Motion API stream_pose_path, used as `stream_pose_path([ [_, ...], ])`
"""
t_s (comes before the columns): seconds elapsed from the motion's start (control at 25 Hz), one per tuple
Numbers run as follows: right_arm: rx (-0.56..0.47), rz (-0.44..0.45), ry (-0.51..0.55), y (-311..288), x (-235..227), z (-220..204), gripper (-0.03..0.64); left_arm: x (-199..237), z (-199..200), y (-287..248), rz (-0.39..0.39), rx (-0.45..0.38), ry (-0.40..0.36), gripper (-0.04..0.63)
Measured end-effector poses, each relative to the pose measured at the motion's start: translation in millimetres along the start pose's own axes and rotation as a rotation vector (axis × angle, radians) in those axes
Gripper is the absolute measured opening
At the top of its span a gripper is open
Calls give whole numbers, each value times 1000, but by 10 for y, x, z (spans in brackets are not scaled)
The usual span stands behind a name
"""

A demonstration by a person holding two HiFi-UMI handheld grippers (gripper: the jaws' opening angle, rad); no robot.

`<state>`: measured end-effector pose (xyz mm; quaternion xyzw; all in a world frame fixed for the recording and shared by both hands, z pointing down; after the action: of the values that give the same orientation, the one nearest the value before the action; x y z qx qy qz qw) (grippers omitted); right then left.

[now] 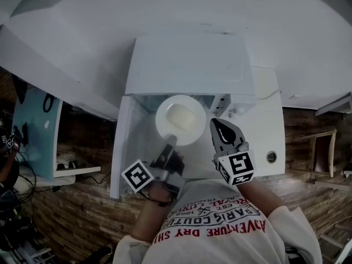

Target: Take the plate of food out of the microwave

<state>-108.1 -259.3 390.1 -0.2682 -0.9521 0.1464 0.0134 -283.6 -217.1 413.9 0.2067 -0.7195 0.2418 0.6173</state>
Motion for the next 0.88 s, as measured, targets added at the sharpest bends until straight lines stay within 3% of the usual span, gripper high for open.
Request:
stream_pose_path([
  [0.4, -24, 52, 18, 39, 143, 19, 9, -45, 54, 84, -15, -5, -15, 17],
  [0.88, 1, 12, 33, 109, 172, -25, 9, -45, 38, 137, -23, 7, -3, 17],
])
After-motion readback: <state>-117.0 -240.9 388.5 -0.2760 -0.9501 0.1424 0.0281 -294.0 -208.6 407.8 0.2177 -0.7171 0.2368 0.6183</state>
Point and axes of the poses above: the fingertips, and each gripper's own axes: y backward along the fingers, x to its left, z out of its top, the point moved 5 cm from there along y, backward along the fingers, and after that the axes turned 4 degrees about x, right-handed, at the moved point
